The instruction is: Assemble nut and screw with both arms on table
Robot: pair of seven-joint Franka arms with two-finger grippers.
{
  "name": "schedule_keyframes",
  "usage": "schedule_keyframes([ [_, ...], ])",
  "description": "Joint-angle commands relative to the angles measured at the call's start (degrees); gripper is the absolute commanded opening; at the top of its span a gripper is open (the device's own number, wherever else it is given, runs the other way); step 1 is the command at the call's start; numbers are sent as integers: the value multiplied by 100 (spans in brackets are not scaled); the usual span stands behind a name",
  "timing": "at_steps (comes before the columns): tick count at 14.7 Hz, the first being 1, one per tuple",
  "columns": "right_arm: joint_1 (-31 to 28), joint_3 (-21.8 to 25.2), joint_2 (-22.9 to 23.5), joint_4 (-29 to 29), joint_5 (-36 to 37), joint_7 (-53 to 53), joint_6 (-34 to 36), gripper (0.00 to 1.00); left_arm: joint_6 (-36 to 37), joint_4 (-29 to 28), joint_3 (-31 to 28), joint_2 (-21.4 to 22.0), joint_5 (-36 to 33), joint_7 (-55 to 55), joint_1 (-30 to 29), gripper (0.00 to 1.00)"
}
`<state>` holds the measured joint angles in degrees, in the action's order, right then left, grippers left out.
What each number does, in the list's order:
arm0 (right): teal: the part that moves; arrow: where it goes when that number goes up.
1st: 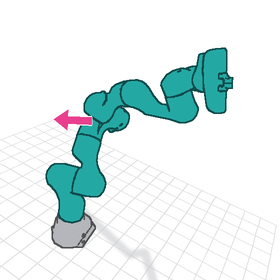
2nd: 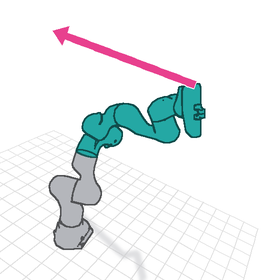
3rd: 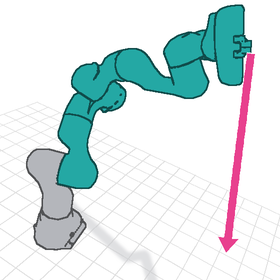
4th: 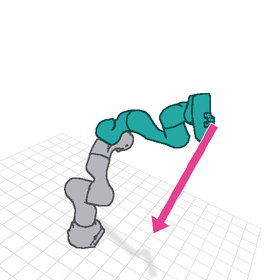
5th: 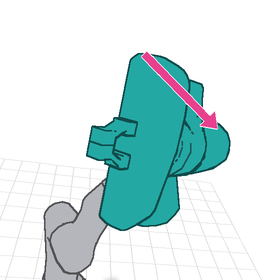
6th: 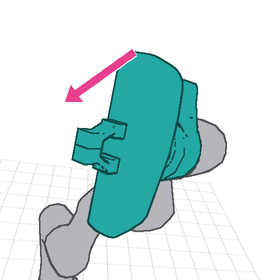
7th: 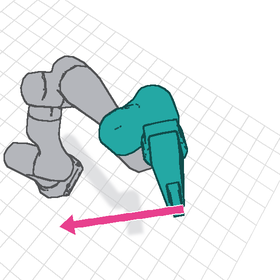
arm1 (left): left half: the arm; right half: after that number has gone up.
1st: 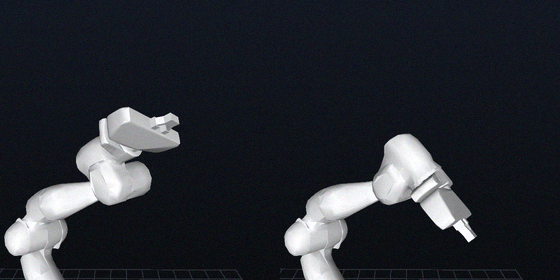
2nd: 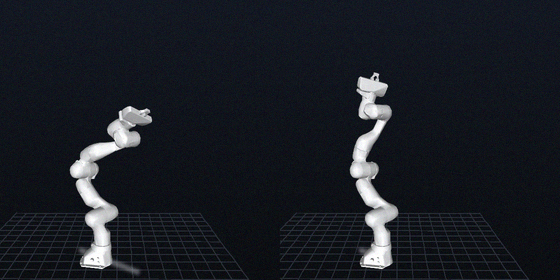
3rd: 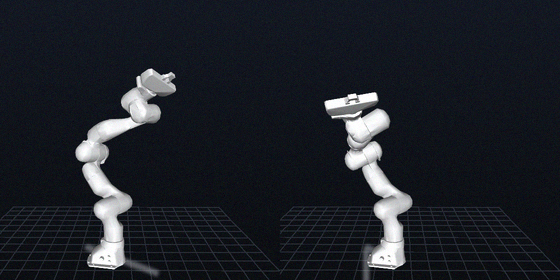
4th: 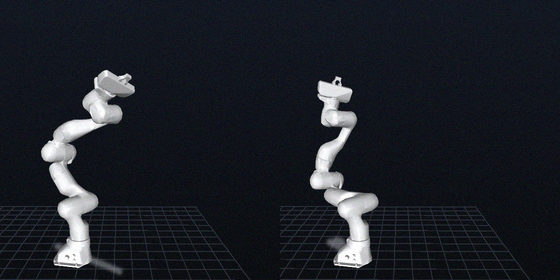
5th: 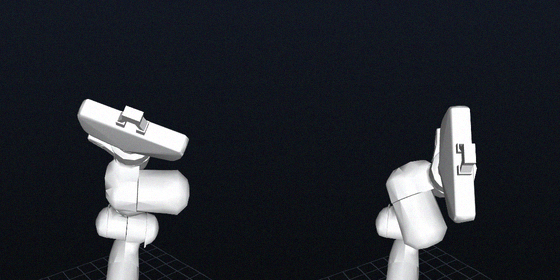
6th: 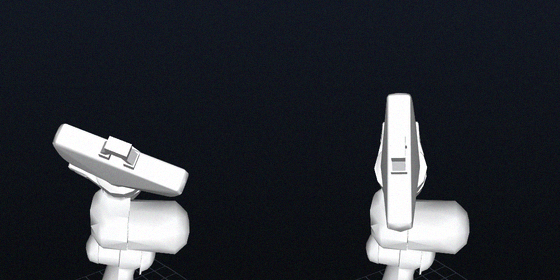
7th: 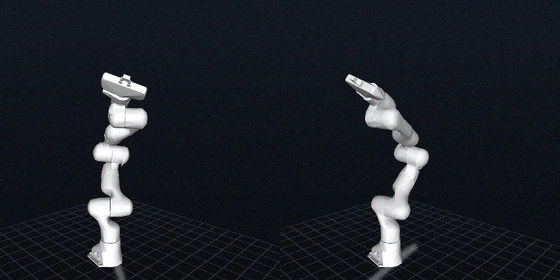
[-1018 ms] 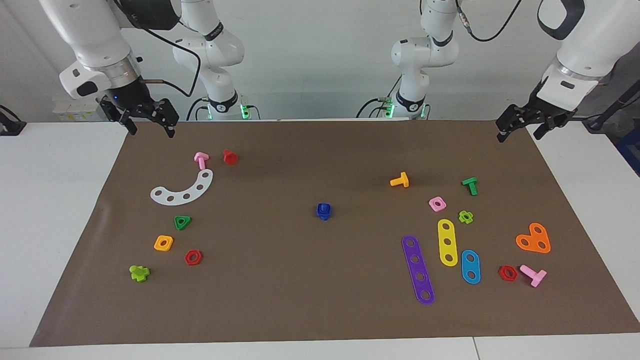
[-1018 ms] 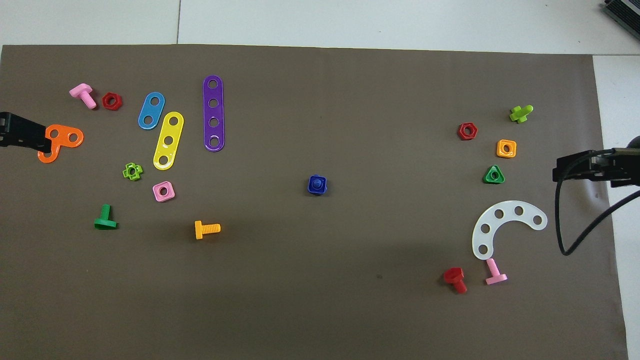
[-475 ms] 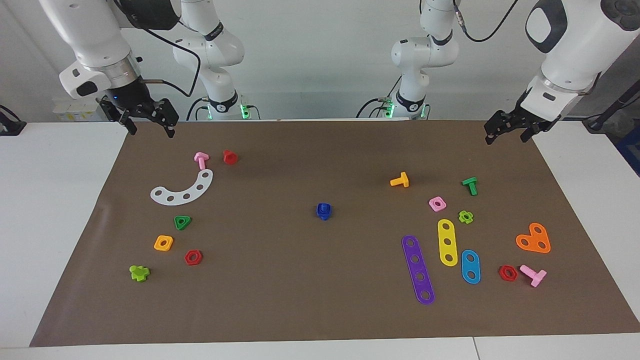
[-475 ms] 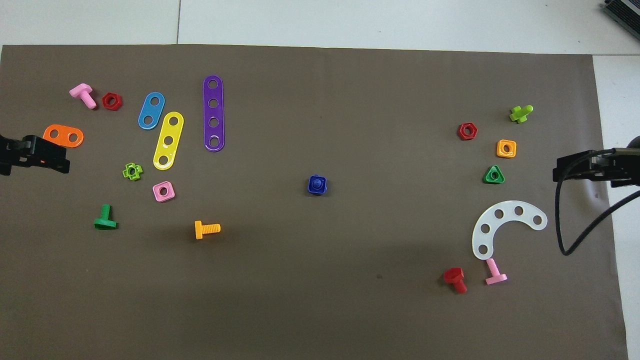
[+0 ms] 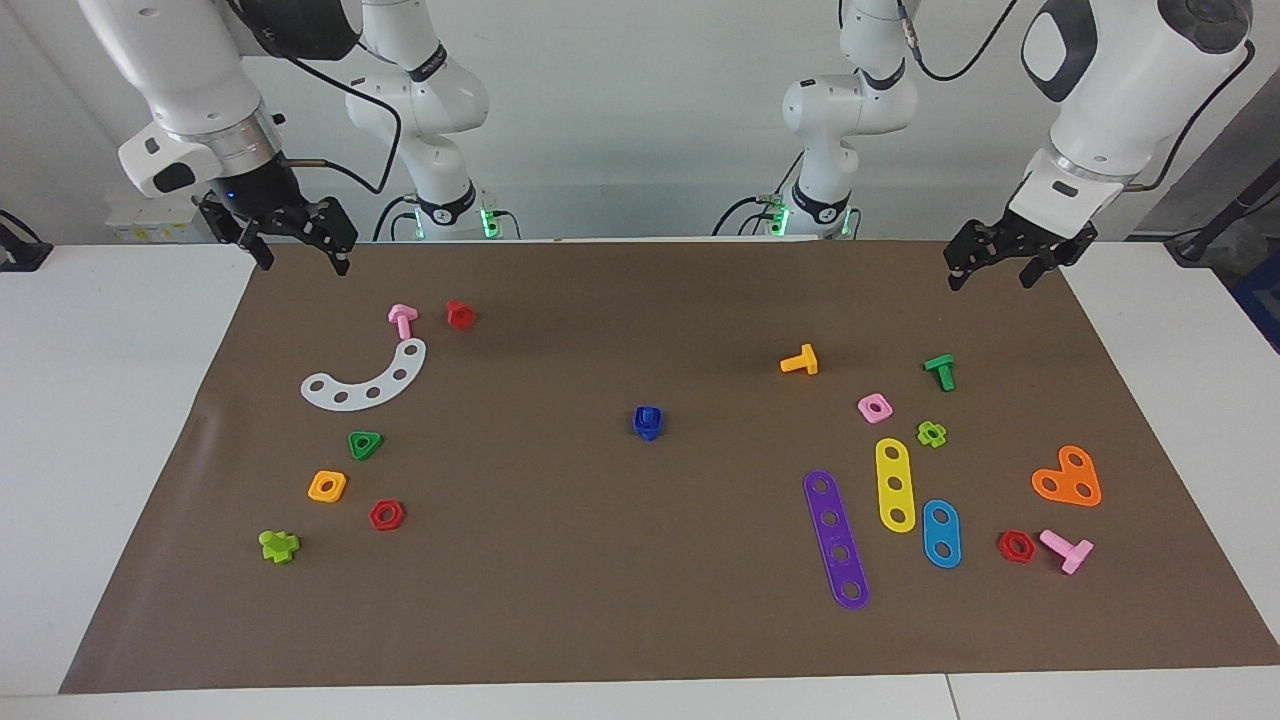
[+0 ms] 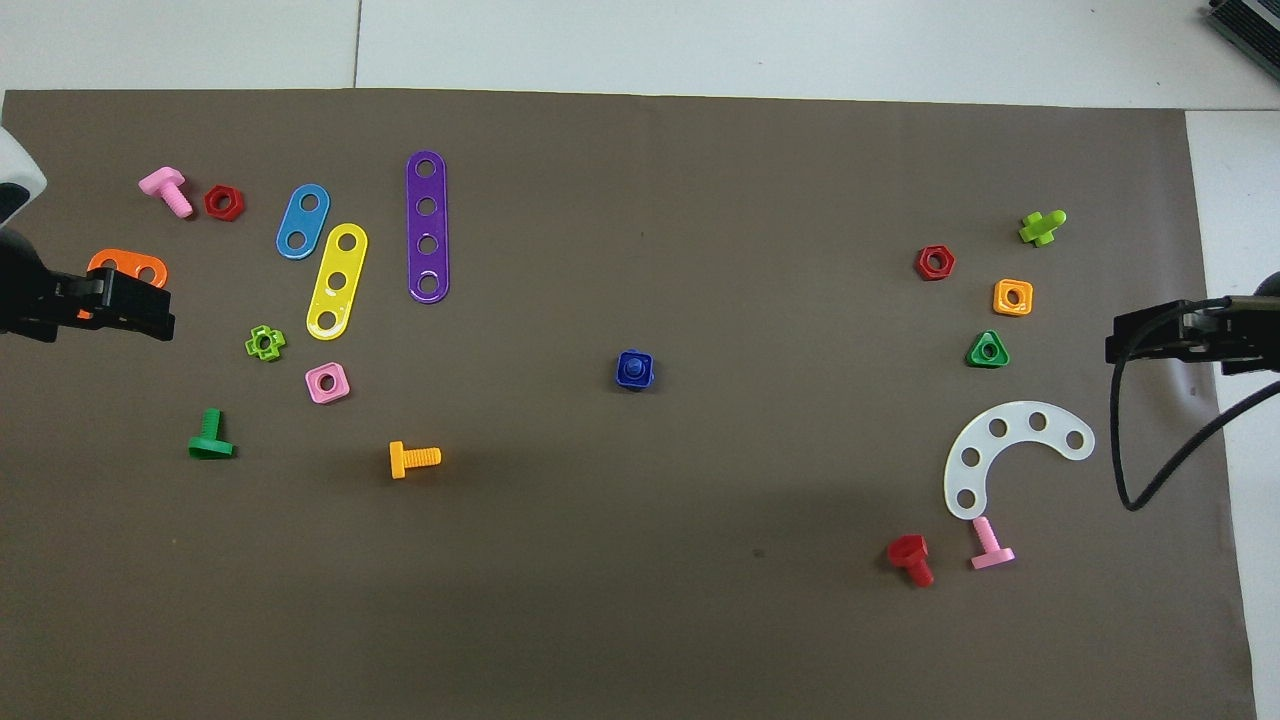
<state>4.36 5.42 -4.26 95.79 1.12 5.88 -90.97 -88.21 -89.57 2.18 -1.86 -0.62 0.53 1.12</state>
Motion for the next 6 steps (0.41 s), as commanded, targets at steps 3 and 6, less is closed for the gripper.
schedule_keyframes([
  [3, -58, -6, -13, -25, -94, -25, 27, 100, -162, -228, 2, 177, -79, -70, -68, 100],
  [6, -67, -6, -13, -25, -94, -25, 36, 100, -197, -228, 2, 168, -61, -150, -68, 100],
])
